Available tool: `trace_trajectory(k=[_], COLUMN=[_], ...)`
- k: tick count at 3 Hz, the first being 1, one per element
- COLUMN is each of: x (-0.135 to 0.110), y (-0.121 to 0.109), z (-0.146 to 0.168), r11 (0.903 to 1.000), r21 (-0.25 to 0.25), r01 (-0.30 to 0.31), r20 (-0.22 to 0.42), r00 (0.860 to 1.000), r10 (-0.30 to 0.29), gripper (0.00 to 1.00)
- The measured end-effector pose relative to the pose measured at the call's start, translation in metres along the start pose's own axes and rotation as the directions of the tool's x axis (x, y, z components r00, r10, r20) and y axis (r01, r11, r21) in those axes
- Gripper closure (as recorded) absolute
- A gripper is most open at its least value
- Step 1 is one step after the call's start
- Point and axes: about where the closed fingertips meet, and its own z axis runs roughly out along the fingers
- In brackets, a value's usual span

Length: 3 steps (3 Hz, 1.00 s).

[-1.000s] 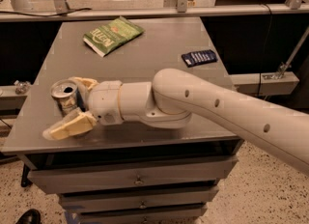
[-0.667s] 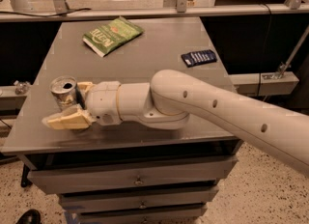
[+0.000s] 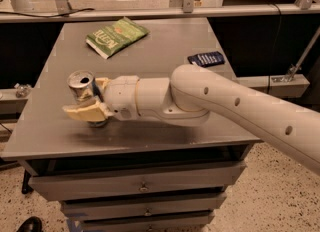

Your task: Knock redbull can over

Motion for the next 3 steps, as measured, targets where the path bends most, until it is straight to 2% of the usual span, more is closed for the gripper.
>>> trace_trajectory(k=[1, 2, 3], x=[-0.020, -0.048, -0.057], y=[-0.025, -0.051, -0.084], z=[-0.024, -0.039, -0.043], r11=[0.9996, 0.9962, 0.9902], r21=[0.004, -0.049, -0.114], r01=[0.028, 0.072, 0.080], r20=[-0.059, -0.163, -0.318], r00=[0.998, 0.983, 0.941], r10=[-0.028, -0.079, -0.113], gripper=[1.00, 1.00, 1.00])
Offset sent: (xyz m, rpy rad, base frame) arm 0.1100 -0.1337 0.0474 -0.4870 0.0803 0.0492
